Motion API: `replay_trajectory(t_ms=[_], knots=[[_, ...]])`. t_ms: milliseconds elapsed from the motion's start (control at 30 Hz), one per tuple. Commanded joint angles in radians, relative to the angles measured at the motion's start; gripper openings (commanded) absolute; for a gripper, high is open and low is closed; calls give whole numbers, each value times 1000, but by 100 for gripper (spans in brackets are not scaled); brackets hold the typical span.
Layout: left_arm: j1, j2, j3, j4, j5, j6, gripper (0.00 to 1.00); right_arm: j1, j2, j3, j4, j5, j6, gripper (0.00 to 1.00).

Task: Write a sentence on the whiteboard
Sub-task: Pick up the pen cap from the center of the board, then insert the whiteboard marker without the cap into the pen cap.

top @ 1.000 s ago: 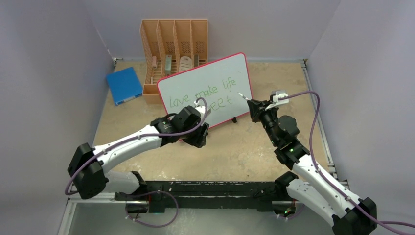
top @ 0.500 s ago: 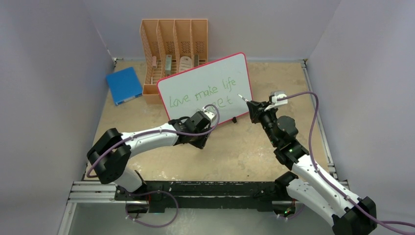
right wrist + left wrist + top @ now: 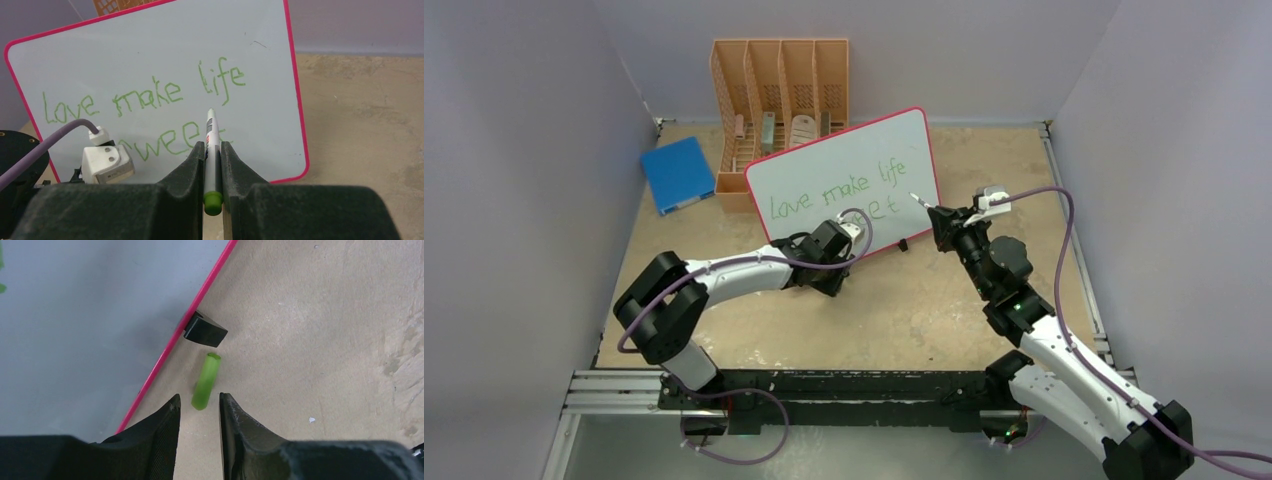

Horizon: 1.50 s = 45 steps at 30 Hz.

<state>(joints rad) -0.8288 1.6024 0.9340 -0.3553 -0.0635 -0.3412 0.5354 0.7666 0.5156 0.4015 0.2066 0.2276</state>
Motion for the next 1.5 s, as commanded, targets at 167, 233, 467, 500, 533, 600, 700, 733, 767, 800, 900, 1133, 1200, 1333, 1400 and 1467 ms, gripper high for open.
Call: replay_trajectory(t_ms=[167,233,467,500,533,600,700,733,767,800,900,1133,1200,1333,1400,1467], knots=[[11,42,-5,49,59,32,28,-5,7,8,50,-9,7,0],[11,50,-7,49,60,31,26,-5,7,9,51,-9,7,0],[11,80,-9,60,92,34,16,-5,1,14,44,-9,8,0],[11,78,-12,63,95,36,13,-4,1,16,42,-10,8,0],[11,72,-16,67,96,39,11,-5,0,19,38,-11,8,0],[9,48,-28,77,107,51,3,-4,-1,24,31,-23,12,0],[7,-12,-56,100,126,61,0,-5,1,40,0,-66,18,0],[7,-35,-64,107,130,66,0,-5,1,50,-14,-78,19,0],[4,-63,-71,111,130,72,0,-5,0,61,-29,-89,22,0],[3,-86,-74,110,127,76,0,-5,2,74,-46,-101,24,0],[-1,-142,-70,102,118,92,0,-4,1,112,-91,-143,27,0],[-13,-290,-49,77,67,195,0,-4,-2,232,-226,-273,22,0],[-16,-355,-61,96,65,260,0,-5,-3,271,-269,-318,13,0],[-18,-504,-102,149,65,406,0,-5,-9,338,-342,-399,-18,0],[-18,-570,-130,178,66,484,0,-5,-15,353,-352,-441,-29,0],[-19,-633,-161,213,69,559,0,-5,-15,366,-365,-467,-32,0]])
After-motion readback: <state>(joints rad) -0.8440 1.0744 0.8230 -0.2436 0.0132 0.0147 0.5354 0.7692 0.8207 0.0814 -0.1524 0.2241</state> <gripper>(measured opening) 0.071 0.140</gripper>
